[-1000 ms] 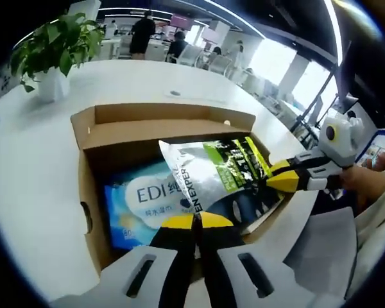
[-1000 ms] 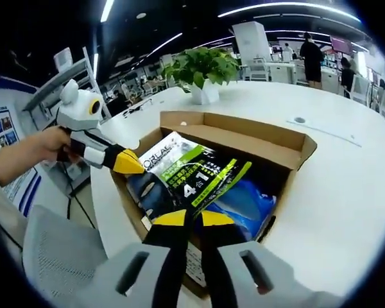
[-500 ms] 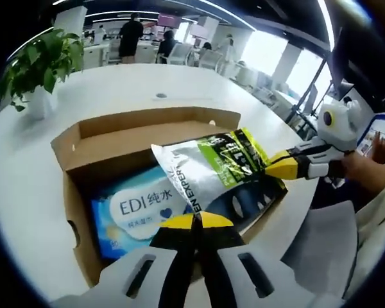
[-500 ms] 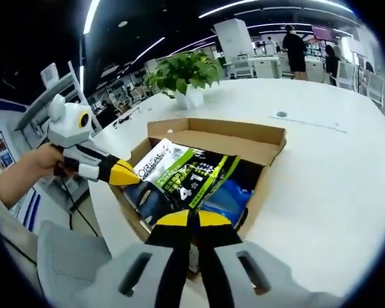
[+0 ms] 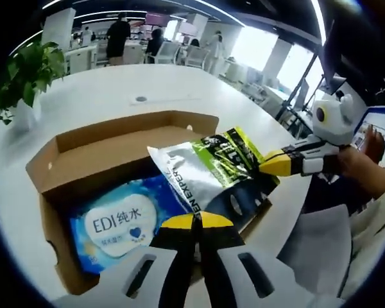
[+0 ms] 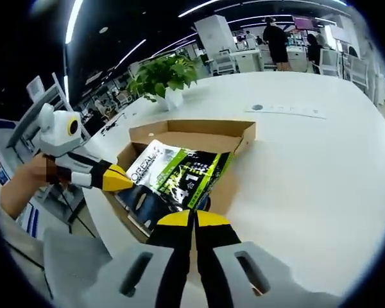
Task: Operate the shoe box by opening the lid, removing the specified soft item, and placing it in the target area until the item is outside and the box remains undamaged.
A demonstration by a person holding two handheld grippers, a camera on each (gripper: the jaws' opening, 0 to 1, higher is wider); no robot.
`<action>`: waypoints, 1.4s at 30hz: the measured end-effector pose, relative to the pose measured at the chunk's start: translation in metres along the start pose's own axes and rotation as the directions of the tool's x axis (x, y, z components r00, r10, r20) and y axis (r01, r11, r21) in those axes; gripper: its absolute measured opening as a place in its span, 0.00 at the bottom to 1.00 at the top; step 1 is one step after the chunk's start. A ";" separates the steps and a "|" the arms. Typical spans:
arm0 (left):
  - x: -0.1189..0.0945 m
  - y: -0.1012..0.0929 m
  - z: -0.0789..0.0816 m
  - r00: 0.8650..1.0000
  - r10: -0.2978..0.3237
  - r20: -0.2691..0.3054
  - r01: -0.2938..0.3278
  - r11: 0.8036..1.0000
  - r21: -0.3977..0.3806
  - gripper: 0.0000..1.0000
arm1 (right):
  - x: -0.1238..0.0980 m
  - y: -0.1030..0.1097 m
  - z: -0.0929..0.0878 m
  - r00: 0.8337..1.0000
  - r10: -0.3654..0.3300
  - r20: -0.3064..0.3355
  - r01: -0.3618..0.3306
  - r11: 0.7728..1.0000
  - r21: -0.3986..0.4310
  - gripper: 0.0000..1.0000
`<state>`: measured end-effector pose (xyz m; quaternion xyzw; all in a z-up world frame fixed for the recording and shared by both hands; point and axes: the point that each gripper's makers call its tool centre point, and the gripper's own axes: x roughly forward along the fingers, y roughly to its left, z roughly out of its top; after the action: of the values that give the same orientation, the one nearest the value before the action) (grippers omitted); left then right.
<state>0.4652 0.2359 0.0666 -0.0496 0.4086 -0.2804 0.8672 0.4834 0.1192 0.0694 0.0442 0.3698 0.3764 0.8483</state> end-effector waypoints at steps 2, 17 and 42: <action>0.004 -0.005 0.002 1.000 -0.005 -0.002 0.005 1.000 0.001 0.00 | -0.004 -0.006 0.000 1.000 -0.012 -0.002 0.013 1.000 0.005 0.00; 0.036 -0.043 0.019 0.998 -0.058 -0.020 0.058 0.997 0.044 0.00 | -0.030 -0.050 0.008 0.996 -0.091 0.012 0.090 0.995 0.034 0.00; 0.079 -0.088 0.042 0.991 -0.124 -0.044 0.128 0.987 0.094 0.00 | -0.057 -0.110 -0.003 0.980 -0.200 -0.007 0.200 0.978 0.053 0.00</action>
<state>0.4976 0.1144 0.0683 -0.0280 0.4070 -0.3551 0.8411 0.5228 0.0025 0.0623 0.0291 0.3828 0.2791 0.8802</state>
